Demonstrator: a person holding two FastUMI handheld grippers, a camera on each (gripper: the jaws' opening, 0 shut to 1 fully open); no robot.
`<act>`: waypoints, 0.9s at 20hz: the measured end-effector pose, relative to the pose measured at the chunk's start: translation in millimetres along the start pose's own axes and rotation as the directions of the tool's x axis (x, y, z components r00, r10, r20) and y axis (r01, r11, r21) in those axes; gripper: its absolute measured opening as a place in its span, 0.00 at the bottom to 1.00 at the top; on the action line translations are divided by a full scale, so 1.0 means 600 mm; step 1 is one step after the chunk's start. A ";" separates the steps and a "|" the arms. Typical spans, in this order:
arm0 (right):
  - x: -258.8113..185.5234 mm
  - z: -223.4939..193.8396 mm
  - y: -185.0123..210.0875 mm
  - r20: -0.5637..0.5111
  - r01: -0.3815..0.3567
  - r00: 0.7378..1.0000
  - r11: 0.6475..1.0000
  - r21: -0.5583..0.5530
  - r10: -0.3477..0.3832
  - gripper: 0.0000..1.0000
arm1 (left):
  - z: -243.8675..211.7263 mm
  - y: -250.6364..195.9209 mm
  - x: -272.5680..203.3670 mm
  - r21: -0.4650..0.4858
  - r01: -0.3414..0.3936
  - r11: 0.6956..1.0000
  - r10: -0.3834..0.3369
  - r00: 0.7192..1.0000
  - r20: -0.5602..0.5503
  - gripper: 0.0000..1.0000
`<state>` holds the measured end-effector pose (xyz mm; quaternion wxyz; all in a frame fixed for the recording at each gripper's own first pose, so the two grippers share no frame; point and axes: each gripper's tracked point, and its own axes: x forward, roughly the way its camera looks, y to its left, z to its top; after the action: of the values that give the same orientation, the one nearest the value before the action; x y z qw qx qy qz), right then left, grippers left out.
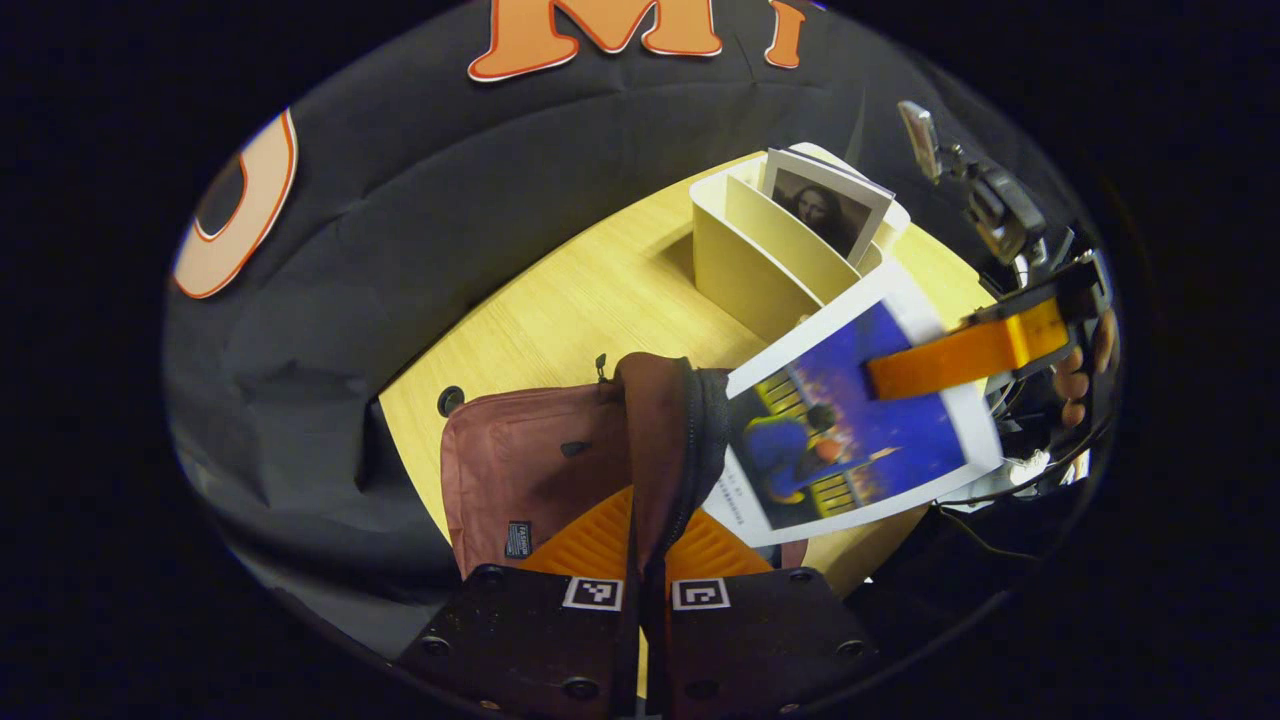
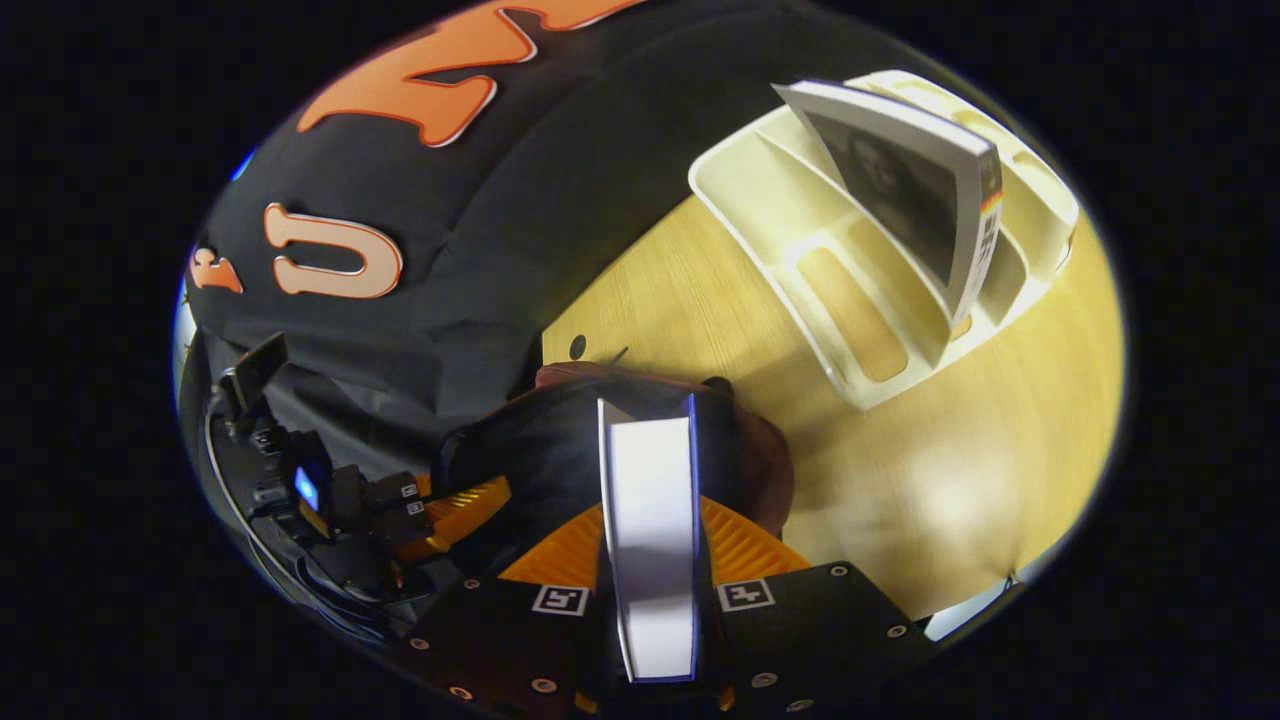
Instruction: Open the schoolbag, grab two books from the bookshelf and put them into the schoolbag.
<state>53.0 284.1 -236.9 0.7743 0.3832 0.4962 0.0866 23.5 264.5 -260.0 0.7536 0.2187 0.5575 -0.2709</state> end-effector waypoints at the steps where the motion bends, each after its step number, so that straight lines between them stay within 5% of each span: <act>1: 0.022 0.003 -0.004 0.019 -0.031 0.999 1.000 0.000 0.031 0.32 | 0.000 0.001 -0.002 0.029 -0.014 0.999 0.014 1.000 0.006 0.04; 4: 0.080 0.003 0.021 0.047 -0.120 0.992 0.992 0.023 0.119 0.33 | 0.001 -0.008 -0.002 0.034 -0.003 0.999 0.002 1.000 0.015 0.04; 12: 0.202 -0.042 0.053 0.022 -0.161 0.987 0.984 0.079 0.160 0.32 | 0.000 -0.008 -0.009 0.060 -0.031 0.998 0.029 0.999 0.030 0.04; 15: 0.237 -0.069 0.034 0.005 -0.121 0.993 0.990 0.079 0.121 0.37 | 0.001 -0.011 -0.004 0.055 -0.037 0.998 0.036 0.999 0.019 0.04; 16: 0.242 -0.075 0.038 -0.007 -0.106 0.994 0.992 0.068 0.107 0.51 | -0.001 -0.014 -0.002 0.055 -0.032 0.998 0.031 0.999 0.019 0.04; 17: 0.244 -0.076 0.043 -0.010 -0.095 0.995 0.994 0.055 0.096 0.36 | 0.000 -0.015 -0.001 0.058 -0.029 0.998 0.028 0.999 0.021 0.04; 18: 0.241 -0.075 0.039 -0.008 -0.074 0.997 0.997 0.038 0.074 0.50 | 0.000 -0.012 0.001 0.056 -0.031 0.998 0.030 0.999 0.022 0.04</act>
<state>92.4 397.4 -331.8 0.7608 0.4155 0.4867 0.1075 18.7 258.8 -260.9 0.7569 0.2455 0.5384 -0.2774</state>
